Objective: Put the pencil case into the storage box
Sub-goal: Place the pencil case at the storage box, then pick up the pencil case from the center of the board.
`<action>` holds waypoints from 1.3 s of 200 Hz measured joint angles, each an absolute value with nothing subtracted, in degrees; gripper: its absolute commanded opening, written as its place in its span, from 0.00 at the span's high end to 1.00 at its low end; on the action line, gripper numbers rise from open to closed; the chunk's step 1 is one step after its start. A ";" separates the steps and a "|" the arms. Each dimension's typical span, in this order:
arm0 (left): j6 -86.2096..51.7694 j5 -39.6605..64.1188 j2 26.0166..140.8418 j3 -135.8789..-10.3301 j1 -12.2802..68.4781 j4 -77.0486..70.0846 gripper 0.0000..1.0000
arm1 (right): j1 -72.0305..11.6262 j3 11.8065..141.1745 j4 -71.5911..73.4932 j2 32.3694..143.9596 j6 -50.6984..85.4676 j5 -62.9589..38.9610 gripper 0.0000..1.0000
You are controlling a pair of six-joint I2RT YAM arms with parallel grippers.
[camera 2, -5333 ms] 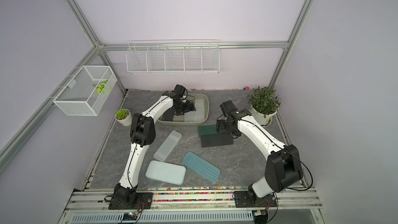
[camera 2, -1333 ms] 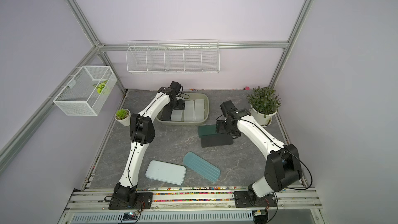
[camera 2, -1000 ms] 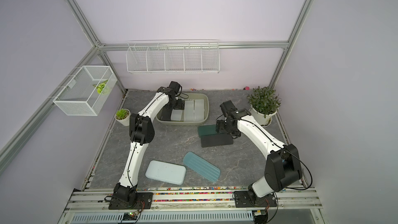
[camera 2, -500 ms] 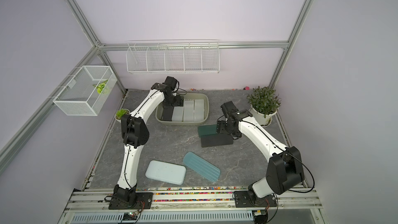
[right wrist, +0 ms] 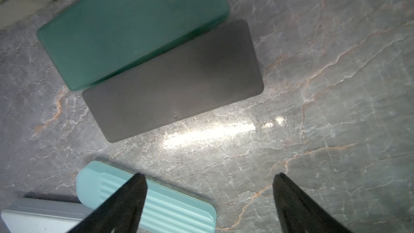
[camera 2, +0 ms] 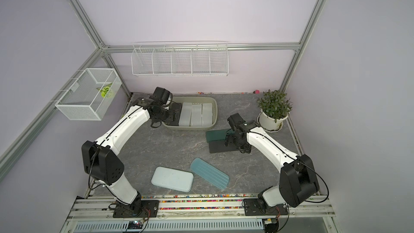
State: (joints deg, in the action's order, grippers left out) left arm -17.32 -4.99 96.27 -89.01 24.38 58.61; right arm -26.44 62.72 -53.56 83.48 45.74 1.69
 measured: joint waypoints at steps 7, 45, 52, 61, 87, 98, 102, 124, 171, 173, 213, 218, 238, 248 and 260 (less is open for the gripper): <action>-17.87 -5.39 95.09 -86.59 24.38 58.67 0.05 | -26.33 62.59 -53.56 83.77 46.98 1.63 0.06; -19.88 -8.21 89.60 -79.09 24.38 60.01 0.05 | -26.28 66.11 -53.74 91.26 56.16 -0.60 0.03; -20.10 -8.84 88.58 -78.48 24.38 60.31 0.05 | -26.39 67.26 -53.78 93.25 58.06 -1.17 0.03; -20.38 -9.47 87.29 -78.02 24.38 60.75 0.05 | -26.68 68.45 -53.71 95.57 60.62 -1.78 0.03; -20.78 -10.74 83.72 -76.84 24.14 61.28 0.04 | -28.10 69.19 -52.90 99.33 68.20 -3.62 0.02; -20.86 -10.94 82.32 -76.27 23.75 61.65 0.04 | -28.75 69.19 -52.47 100.12 71.33 -4.16 0.02; -20.88 -11.07 81.80 -76.01 23.55 61.67 0.04 | -28.93 69.19 -52.21 100.31 72.44 -4.21 0.02; -20.88 -11.86 79.81 -74.85 22.70 62.26 0.04 | -29.58 69.23 -50.74 100.90 77.49 -4.56 0.02; -20.47 -12.49 78.39 -73.89 21.78 63.24 0.04 | -29.67 70.28 -48.51 102.35 83.68 -4.27 0.02; -20.45 -12.51 78.37 -73.87 21.74 63.24 0.04 | -29.67 70.32 -48.36 102.39 83.83 -4.25 0.02; -19.42 -12.64 78.37 -73.45 21.50 63.26 0.04 | -29.80 71.48 -46.87 104.55 86.39 -3.18 0.02; -19.31 -12.64 78.37 -73.38 21.47 63.24 0.04 | -29.82 71.53 -46.76 104.81 86.59 -3.09 0.02; -18.76 -12.64 78.37 -73.21 21.26 63.20 0.04 | -30.00 71.68 -45.91 104.99 87.53 -2.74 0.02; -18.57 -12.64 78.39 -73.14 21.19 63.07 0.04 | -30.00 71.46 -45.39 104.99 87.94 -2.63 0.02; -18.26 -12.62 78.43 -73.10 21.06 62.92 0.04 | -30.04 71.20 -44.64 104.99 88.51 -2.55 0.01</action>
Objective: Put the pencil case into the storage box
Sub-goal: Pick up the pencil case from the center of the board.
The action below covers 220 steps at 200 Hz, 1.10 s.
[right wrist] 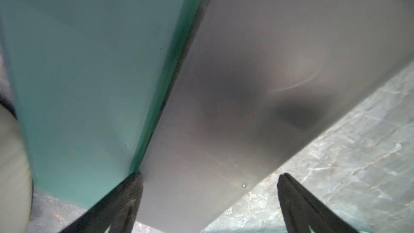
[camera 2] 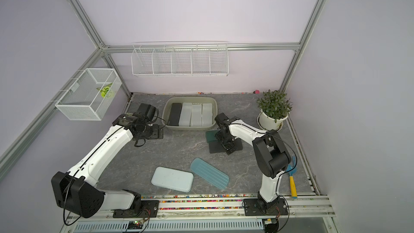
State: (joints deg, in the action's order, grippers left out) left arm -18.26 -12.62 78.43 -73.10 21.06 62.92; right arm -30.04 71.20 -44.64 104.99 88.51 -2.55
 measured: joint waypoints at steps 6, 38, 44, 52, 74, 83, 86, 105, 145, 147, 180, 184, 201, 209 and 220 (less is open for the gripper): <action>-18.13 -12.64 78.46 -73.10 21.04 62.85 0.04 | -30.04 70.96 -44.23 104.99 88.71 -2.59 0.02; -17.45 -12.62 78.94 -73.10 20.99 62.61 0.04 | -30.04 68.95 -40.60 104.62 89.60 -2.26 0.01; -17.43 -12.62 79.09 -73.10 20.97 62.48 0.04 | -30.04 68.71 -40.01 104.62 89.73 -2.04 0.02; -17.30 -12.60 79.31 -73.10 20.95 62.33 0.04 | -30.04 68.66 -39.77 104.68 89.82 -1.80 0.02; -17.23 -12.60 79.88 -73.10 20.93 61.93 0.04 | -30.04 68.53 -39.77 105.49 90.04 -1.45 0.02; -17.23 -12.60 80.05 -73.10 20.91 61.84 0.04 | -30.06 68.51 -39.83 105.65 90.02 -1.50 0.03; -17.23 -12.60 80.05 -73.10 20.91 61.82 0.04 | -30.11 68.47 -39.83 105.62 90.04 -1.50 0.03; -17.23 -12.60 80.05 -73.10 20.88 61.73 0.05 | -30.15 67.79 -39.72 105.19 89.97 -1.50 0.07; -17.21 -12.51 80.05 -73.10 20.88 61.54 0.07 | -30.52 61.36 -40.84 100.36 88.88 -1.56 0.21; -17.21 -12.47 80.05 -73.10 20.88 61.56 0.07 | -30.52 61.01 -40.95 100.07 88.86 -1.63 0.22; -17.19 -12.43 80.09 -73.10 20.88 61.56 0.07 | -30.52 57.12 -43.40 96.51 86.91 -1.50 0.34; -17.17 -12.40 80.14 -73.10 20.88 61.56 0.07 | -30.52 57.04 -43.86 96.29 86.54 -1.43 0.35; -16.99 -12.43 80.31 -73.12 20.88 61.54 0.07 | -30.52 57.08 -47.03 95.79 84.12 -0.47 0.40; -16.91 -12.43 80.51 -73.12 20.88 61.54 0.07 | -30.52 57.52 -49.10 95.48 82.50 0.36 0.43; -16.82 -12.43 80.82 -73.12 20.88 61.56 0.07 | -30.52 59.02 -52.60 95.02 80.12 1.76 0.47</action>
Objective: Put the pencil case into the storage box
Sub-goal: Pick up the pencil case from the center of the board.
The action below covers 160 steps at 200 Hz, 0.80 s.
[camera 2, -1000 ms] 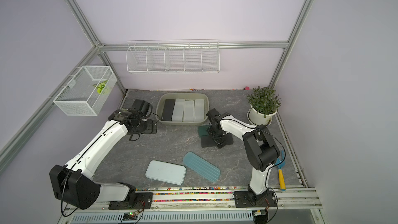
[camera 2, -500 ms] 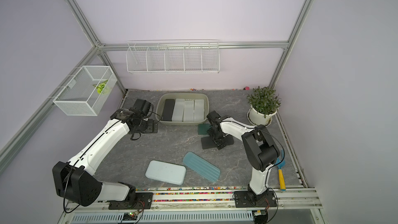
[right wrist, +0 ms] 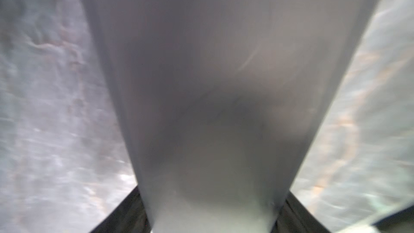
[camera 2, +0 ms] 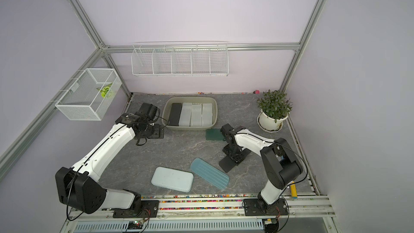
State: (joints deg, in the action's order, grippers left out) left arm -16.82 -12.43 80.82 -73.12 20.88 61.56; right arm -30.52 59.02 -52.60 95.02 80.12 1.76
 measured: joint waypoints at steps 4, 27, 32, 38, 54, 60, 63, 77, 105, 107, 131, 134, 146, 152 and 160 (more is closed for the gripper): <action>-16.80 -12.43 80.95 -73.12 20.88 61.56 0.07 | -30.52 59.70 -53.67 94.83 79.15 2.26 0.48; -16.73 -12.43 81.45 -73.19 20.88 61.54 0.07 | -30.52 66.57 -60.18 93.21 72.42 5.91 0.51; -16.64 -12.45 81.56 -73.21 20.88 61.56 0.07 | -30.52 68.36 -61.41 92.86 70.59 6.66 0.51; -16.62 -12.43 81.67 -73.28 20.88 61.56 0.07 | -30.52 70.91 -62.98 92.62 68.29 7.55 0.51; -16.58 -12.43 81.95 -73.52 20.86 61.49 0.07 | -30.61 78.02 -66.57 92.97 62.41 9.37 0.51; -16.58 -12.43 82.00 -73.56 20.80 61.41 0.07 | -30.76 81.36 -68.01 93.71 59.90 10.00 0.51; -16.58 -12.43 82.02 -73.60 20.75 61.39 0.07 | -30.98 83.07 -68.69 94.32 58.61 10.09 0.51; -16.56 -12.43 82.08 -73.78 20.53 61.30 0.07 | -31.99 92.20 -71.26 98.32 52.69 11.31 0.51; -16.34 -12.43 82.17 -74.39 20.01 61.12 0.07 | -34.61 114.34 -74.17 112.33 41.76 12.38 0.50; -16.34 -12.45 82.17 -74.41 19.94 61.08 0.07 | -34.68 115.42 -74.32 113.08 41.34 12.32 0.50; -16.21 -12.43 82.17 -74.48 19.07 61.08 0.07 | -35.62 133.64 -76.36 126.21 35.03 10.96 0.50; -16.21 -12.45 82.17 -74.48 18.98 61.08 0.07 | -35.62 135.41 -76.51 127.48 34.50 10.66 0.50; -16.21 -12.43 82.08 -74.48 18.57 61.08 0.07 | -35.59 142.43 -77.06 132.75 32.40 9.72 0.50; -16.21 -12.45 82.04 -74.48 18.35 61.08 0.07 | -35.59 144.53 -76.90 134.52 31.70 9.37 0.50; -16.21 -12.45 81.93 -74.48 18.17 61.10 0.07 | -35.59 146.32 -76.47 136.40 30.87 9.06 0.50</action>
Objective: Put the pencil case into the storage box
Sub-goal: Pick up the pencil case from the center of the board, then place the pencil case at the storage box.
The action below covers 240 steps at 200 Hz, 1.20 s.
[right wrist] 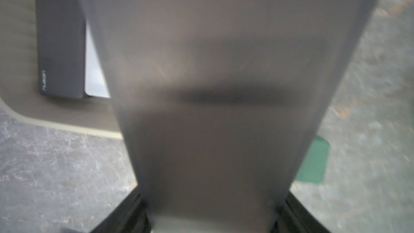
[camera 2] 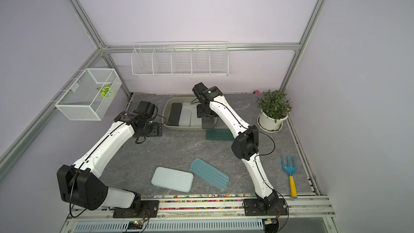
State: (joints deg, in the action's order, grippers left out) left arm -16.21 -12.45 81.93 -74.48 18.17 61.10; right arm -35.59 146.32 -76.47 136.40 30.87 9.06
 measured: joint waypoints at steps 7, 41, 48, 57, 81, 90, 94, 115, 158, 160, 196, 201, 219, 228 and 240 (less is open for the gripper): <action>-16.21 -12.43 81.84 -74.48 18.02 61.08 0.07 | -35.59 146.54 -75.85 137.19 30.37 8.91 0.50; -16.23 -12.43 81.34 -74.48 17.87 61.06 0.07 | -35.62 142.80 -68.34 137.64 28.32 9.41 0.49; -16.23 -12.43 81.32 -74.48 17.85 61.06 0.07 | -35.62 142.10 -66.61 137.71 27.77 9.63 0.49; -16.23 -12.40 81.32 -74.48 17.82 61.06 0.07 | -35.59 141.86 -65.12 137.97 27.05 10.04 0.48; -16.25 -12.40 81.32 -74.48 17.63 61.06 0.07 | -35.57 144.11 -62.65 139.63 25.69 10.87 0.48; -16.25 -12.40 81.32 -74.48 17.63 61.06 0.07 | -35.51 145.29 -61.89 140.64 25.63 10.92 0.48; -16.25 -12.43 81.32 -74.48 17.63 61.06 0.07 | -35.48 145.67 -61.65 140.99 25.63 10.92 0.48; -16.25 -12.40 81.32 -74.48 17.63 61.06 0.07 | -35.05 146.71 -60.53 143.48 25.87 10.87 0.48; -16.23 -12.38 81.32 -74.46 17.32 60.88 0.07 | -32.99 146.76 -60.66 148.11 28.27 10.83 0.46; -16.23 -12.38 81.32 -74.48 17.30 60.88 0.07 | -32.93 146.76 -60.75 148.24 28.47 10.83 0.46; -16.21 -12.38 81.32 -74.46 17.15 60.86 0.07 | -31.68 146.85 -61.67 148.70 30.94 10.31 0.36; -16.21 -12.38 81.32 -74.46 17.12 60.86 0.07 | -31.57 146.87 -61.71 148.70 31.27 10.22 0.34; -16.21 -12.34 81.32 -74.46 17.02 60.84 0.07 | -31.35 146.91 -61.91 148.70 32.38 10.00 0.28; -16.21 -12.21 81.34 -74.46 16.97 60.75 0.07 | -31.24 146.96 -62.00 148.70 32.82 9.82 0.23; -16.21 -12.14 81.43 -74.46 16.97 60.66 0.07 | -31.14 146.98 -62.19 148.70 33.19 9.74 0.16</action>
